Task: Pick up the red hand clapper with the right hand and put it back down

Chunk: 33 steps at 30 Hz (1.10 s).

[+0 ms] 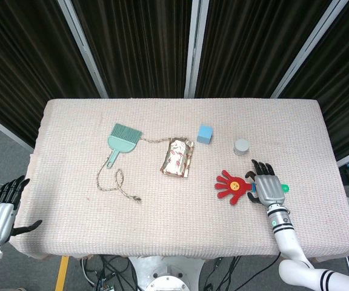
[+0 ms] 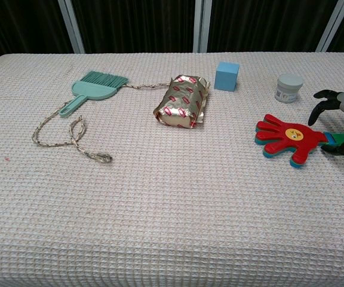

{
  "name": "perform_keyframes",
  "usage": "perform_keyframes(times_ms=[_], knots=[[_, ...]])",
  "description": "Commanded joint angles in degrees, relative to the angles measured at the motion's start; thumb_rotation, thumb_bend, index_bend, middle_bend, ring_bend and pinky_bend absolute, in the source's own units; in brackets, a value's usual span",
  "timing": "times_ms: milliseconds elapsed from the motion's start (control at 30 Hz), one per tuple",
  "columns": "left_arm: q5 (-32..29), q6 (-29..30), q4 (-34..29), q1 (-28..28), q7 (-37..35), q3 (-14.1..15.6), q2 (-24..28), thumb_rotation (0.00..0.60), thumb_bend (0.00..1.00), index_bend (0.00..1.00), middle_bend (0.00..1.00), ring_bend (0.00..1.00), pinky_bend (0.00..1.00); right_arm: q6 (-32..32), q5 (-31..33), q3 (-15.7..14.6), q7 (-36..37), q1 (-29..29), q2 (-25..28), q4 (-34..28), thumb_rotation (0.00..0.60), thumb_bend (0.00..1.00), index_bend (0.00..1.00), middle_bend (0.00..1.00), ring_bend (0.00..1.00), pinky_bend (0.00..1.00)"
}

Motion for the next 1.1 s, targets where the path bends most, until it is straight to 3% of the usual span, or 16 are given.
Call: perform_keyframes(times_ms=[33,433,867,1100], knots=[[-0.2,-0.2,0.3,0.2,-0.2,0.1,-0.2,0.6,0.01,0.04,0.0,0.0,0.06,-0.3,1.2,0.4,-0.2,0.4,-0.3,0.0,0.6,0.23,0.35,0.0,0.0,0.0],[-0.5,0.4,1.1,0.5,-1.1,-0.3,-0.3,0.6,0.01,0.04,0.0,0.0,0.06,-1.3,3.9,-0.2,-2.3,1.6,-0.4,-0.4,0.6,0.27,0.37,0.0,0.0,0.0],[-0.6,-0.1,1.5,0.4,-1.5,-0.3,-0.7,0.6,0.01,0.04,0.0,0.0,0.06,0.1,2.7,-0.5,-0.8,1.8,-0.8,0.1,0.6,0.3,0.56,0.03,0.0,0.0],[-0.7,-0.1,1.7,0.6,-1.7,-0.1,-0.8,0.6,0.01,0.04,0.0,0.0,0.06,3.0,-1.8,0.0,6.2,0.2,-0.9,0.2,0.6,0.34,0.7,0.14,0.0,0.0]])
